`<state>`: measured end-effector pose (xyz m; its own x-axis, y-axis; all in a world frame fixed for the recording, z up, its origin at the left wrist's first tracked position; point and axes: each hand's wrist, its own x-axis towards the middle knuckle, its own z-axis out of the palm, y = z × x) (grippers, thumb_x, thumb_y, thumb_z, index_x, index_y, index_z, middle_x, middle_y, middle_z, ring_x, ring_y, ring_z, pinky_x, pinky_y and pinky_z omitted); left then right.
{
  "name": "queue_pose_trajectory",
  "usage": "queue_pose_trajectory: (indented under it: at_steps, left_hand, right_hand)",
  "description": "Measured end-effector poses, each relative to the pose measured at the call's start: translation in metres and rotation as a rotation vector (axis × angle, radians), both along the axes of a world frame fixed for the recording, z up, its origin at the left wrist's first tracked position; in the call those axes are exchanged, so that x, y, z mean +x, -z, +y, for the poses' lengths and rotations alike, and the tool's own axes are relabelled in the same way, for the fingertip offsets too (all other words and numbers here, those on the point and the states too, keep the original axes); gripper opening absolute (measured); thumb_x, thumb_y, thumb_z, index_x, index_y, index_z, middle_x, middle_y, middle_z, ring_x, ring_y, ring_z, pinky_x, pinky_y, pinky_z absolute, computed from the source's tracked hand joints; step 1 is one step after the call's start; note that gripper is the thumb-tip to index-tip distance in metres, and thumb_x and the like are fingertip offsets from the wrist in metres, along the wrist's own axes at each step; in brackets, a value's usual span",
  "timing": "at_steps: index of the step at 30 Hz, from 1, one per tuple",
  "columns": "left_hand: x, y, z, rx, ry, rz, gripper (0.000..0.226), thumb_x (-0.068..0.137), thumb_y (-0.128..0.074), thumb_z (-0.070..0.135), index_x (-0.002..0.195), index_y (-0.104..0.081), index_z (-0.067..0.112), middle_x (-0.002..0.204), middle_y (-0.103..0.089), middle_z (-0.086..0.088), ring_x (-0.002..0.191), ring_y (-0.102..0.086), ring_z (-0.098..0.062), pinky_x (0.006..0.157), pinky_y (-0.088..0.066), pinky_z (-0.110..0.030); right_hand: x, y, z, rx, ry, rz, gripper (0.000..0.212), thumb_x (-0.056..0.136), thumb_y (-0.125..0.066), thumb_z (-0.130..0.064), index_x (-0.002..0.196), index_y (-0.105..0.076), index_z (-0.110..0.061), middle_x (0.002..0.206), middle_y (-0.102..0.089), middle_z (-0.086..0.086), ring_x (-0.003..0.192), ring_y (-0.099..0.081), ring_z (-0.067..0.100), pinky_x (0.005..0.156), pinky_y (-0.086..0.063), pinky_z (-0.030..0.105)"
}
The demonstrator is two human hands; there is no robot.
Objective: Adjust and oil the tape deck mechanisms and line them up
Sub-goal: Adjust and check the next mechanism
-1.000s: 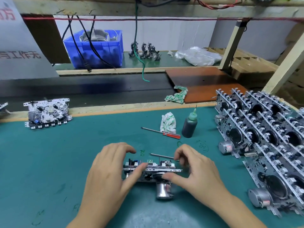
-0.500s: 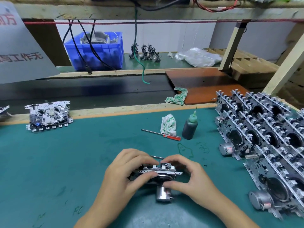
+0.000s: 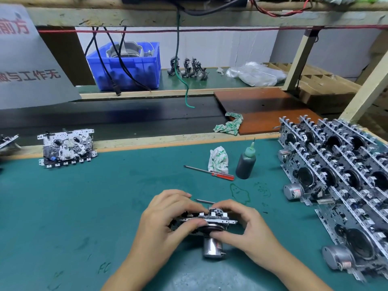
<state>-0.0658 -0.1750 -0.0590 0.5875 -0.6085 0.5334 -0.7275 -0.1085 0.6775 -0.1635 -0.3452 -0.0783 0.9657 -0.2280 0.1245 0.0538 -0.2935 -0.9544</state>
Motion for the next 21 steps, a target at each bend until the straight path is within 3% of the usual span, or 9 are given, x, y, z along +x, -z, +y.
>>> queue_pose_trajectory:
  at_steps: [7, 12, 14, 17, 21]
  left_hand:
    - [0.0, 0.001, 0.0, -0.013, 0.002, -0.024, 0.017, 0.08, -0.061, 0.043, 0.093, -0.064, 0.033, 0.087, -0.066, 0.018, 0.097, -0.056, -0.001, 0.081, -0.044, -0.031]
    - [-0.004, 0.002, 0.0, -0.02, -0.031, -0.045, 0.016, 0.08, -0.06, 0.044, 0.092, -0.063, 0.034, 0.085, -0.066, 0.018, 0.094, -0.055, 0.0, 0.079, -0.043, -0.034]
    - [-0.004, 0.002, 0.0, -0.022, -0.033, -0.03, 0.016, 0.08, -0.06, 0.045, 0.092, -0.063, 0.035, 0.086, -0.066, 0.019, 0.095, -0.055, 0.0, 0.08, -0.043, -0.034]
    - [-0.004, 0.002, 0.0, -0.016, -0.033, -0.037, 0.016, 0.08, -0.06, 0.046, 0.093, -0.062, 0.036, 0.088, -0.066, 0.021, 0.094, -0.056, 0.0, 0.081, -0.042, -0.033]
    - [-0.005, 0.002, 0.0, -0.017, -0.034, -0.029, 0.015, 0.081, -0.061, 0.044, 0.092, -0.063, 0.034, 0.088, -0.066, 0.021, 0.093, -0.058, -0.003, 0.081, -0.043, -0.033]
  right_hand:
    - [0.001, 0.0, -0.002, -0.001, -0.013, -0.01, 0.037, 0.064, -0.078, -0.032, 0.099, -0.067, -0.035, 0.093, -0.063, -0.002, 0.091, -0.06, 0.015, 0.087, -0.045, 0.028]
    - [0.0, -0.002, -0.002, -0.041, -0.044, -0.015, 0.033, 0.067, -0.078, -0.027, 0.098, -0.069, -0.034, 0.095, -0.062, -0.007, 0.095, -0.06, 0.015, 0.088, -0.045, 0.026]
    - [-0.004, -0.003, -0.004, -0.19, -0.027, 0.004, 0.038, 0.068, -0.076, -0.04, 0.104, -0.065, -0.041, 0.099, -0.062, -0.014, 0.101, -0.057, 0.01, 0.09, -0.042, 0.023]
    - [-0.014, -0.002, -0.013, -0.68, 0.105, -0.064, 0.044, 0.072, -0.063, -0.059, 0.112, -0.061, -0.042, 0.096, -0.061, -0.023, 0.097, -0.051, -0.003, 0.085, -0.041, 0.021]
    - [-0.022, 0.004, -0.015, -0.991, 0.137, -0.268, 0.034, 0.079, -0.06, -0.052, 0.084, -0.068, -0.02, 0.077, -0.06, -0.012, 0.079, -0.053, 0.01, 0.073, -0.04, 0.02]
